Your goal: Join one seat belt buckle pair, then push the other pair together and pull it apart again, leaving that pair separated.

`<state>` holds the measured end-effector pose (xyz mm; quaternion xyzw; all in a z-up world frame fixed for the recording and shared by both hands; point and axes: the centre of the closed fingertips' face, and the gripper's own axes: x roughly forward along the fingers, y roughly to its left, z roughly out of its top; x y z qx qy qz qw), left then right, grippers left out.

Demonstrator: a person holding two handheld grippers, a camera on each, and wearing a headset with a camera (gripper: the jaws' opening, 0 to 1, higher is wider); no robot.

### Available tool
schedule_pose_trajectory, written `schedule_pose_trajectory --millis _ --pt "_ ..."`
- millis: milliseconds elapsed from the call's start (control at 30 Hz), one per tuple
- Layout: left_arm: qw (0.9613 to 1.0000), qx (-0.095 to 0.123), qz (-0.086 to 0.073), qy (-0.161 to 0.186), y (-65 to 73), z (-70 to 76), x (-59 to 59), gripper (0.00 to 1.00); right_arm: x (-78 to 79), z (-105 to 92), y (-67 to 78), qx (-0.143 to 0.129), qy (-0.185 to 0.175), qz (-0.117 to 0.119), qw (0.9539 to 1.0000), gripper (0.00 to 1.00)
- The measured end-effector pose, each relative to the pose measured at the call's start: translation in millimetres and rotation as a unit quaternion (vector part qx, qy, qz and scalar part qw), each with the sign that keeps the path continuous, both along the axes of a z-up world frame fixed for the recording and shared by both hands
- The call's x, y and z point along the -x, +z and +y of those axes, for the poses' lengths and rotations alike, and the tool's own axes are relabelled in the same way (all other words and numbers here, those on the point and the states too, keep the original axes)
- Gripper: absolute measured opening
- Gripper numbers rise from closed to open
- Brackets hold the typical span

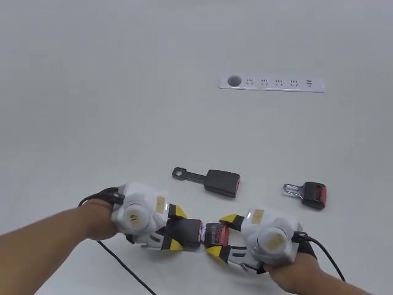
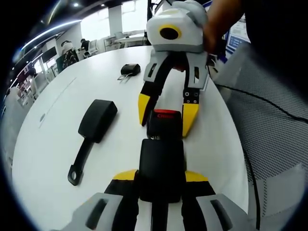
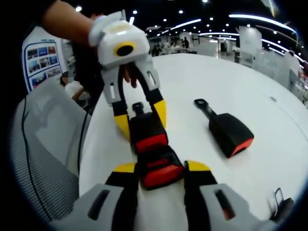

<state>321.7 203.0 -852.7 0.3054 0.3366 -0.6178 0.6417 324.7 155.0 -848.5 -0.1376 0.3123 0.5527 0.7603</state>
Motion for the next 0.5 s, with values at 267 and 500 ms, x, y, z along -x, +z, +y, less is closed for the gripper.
schedule_pose_trajectory --millis 267,500 --pt "0.9999 0.009 0.005 0.006 0.0 1.9 -0.6 0.35 0.0 -3.3 0.0 0.004 0.037 0.005 0.9993 0.36" --pt "0.9997 0.021 0.008 0.013 0.7 0.7 -1.5 0.35 3.6 -7.8 -1.5 0.013 0.070 -0.017 0.9974 0.34"
